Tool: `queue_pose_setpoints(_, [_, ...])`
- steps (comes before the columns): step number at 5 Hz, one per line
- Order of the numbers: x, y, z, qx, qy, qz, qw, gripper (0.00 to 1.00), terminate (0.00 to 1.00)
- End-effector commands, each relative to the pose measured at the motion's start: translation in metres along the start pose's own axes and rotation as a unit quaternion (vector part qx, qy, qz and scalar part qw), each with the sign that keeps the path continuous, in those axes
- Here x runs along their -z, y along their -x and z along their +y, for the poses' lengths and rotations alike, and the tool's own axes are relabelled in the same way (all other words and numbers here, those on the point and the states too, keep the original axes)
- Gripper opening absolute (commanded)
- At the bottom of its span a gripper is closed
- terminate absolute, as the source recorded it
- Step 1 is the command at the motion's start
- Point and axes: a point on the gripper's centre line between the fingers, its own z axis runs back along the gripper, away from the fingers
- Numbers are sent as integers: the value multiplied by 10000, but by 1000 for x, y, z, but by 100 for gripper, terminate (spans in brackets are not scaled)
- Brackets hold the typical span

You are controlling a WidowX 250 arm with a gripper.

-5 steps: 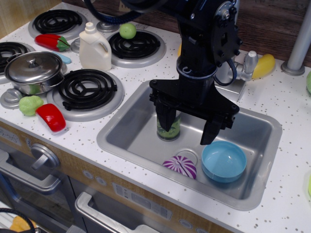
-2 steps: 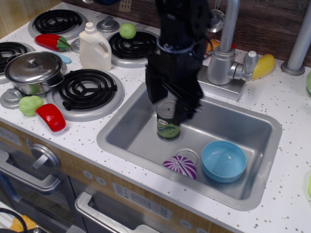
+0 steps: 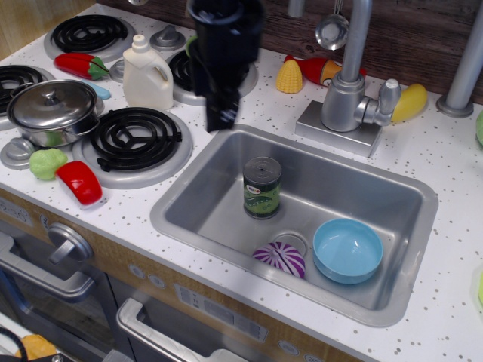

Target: Put detergent in sink

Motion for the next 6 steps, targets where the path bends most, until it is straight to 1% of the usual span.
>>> queue_pose_setpoints(1, [-5,28,66,948,-536,-125,9940,100,0])
queue_pose_setpoints(2, [-6,35,102,1584,-600,-147,9854,100,0])
queue_pose_setpoints(3, [-3,39,129,2129,-714,-219,9742,100,0])
queue_pose_setpoints(4, [6,41,139,2348,-885,-305,9675,100,0])
queue_pose_setpoints(5, [17,52,136,2297,-1022,-359,9672,100,0])
queue_pose_setpoints(6, [36,61,138,2265,-839,-483,9692,100,0])
